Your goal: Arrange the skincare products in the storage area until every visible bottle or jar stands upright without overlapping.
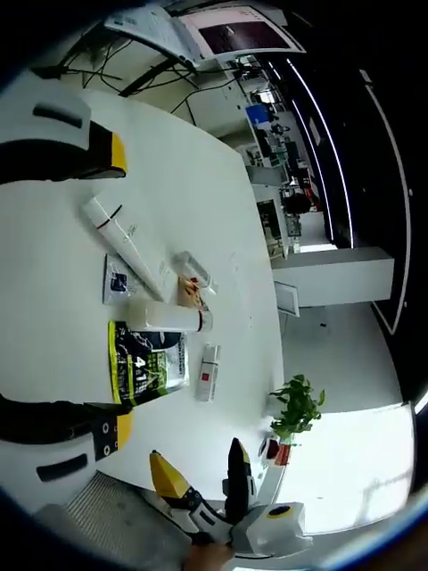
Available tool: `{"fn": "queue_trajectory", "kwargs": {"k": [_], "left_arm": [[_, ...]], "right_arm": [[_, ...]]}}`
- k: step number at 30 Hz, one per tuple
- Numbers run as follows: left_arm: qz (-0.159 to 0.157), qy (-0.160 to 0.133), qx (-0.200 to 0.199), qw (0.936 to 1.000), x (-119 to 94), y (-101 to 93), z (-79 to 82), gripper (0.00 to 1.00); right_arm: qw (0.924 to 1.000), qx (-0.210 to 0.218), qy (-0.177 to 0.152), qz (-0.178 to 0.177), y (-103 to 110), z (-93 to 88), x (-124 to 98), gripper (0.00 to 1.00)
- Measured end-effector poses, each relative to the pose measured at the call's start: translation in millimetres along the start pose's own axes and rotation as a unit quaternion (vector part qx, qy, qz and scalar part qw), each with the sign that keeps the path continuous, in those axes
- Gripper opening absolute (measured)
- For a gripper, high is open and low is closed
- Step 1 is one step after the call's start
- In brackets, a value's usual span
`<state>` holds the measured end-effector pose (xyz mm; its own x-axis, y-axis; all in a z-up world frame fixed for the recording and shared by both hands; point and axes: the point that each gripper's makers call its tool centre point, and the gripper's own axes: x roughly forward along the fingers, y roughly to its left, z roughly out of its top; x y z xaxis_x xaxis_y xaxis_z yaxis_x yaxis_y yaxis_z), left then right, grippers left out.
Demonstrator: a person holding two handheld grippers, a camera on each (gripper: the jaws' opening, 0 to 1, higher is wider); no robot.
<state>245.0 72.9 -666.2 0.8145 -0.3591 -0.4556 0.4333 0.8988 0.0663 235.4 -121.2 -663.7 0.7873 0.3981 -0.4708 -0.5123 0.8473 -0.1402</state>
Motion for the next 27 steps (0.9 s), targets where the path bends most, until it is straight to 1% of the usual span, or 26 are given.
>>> {"fn": "queue_trajectory", "kwargs": {"k": [2,6,8,15,21,27], "left_arm": [[0.0,0.0,-0.002,1.0,-0.6,0.3,-0.1,0.99],[-0.001,-0.013,-0.003,0.9999,-3.3,-1.0,6.7,0.99],[0.001,-0.015,-0.002,0.9999,-3.7,-1.3,7.5,0.99],[-0.008,-0.01,0.0,0.9999,-2.2,-3.4,5.6,0.99],[-0.011,-0.005,-0.002,0.9999,-1.7,-5.0,3.0,0.98],[-0.023,0.0,0.006,0.9997,-0.1,-12.8,-0.2,0.98]], "right_arm": [[1.0,0.0,0.007,0.002,1.4,-2.4,0.5,1.0],[0.9999,-0.008,0.008,0.005,3.4,-2.4,0.8,1.0],[0.9998,-0.01,0.018,0.007,3.7,-6.6,1.8,1.0],[0.9998,-0.006,0.019,0.004,1.5,-7.2,2.5,1.0],[0.9996,-0.012,0.026,0.007,4.8,-9.7,3.3,1.0],[0.9996,-0.01,0.025,-0.002,1.5,-10.3,-1.0,1.0]]}}
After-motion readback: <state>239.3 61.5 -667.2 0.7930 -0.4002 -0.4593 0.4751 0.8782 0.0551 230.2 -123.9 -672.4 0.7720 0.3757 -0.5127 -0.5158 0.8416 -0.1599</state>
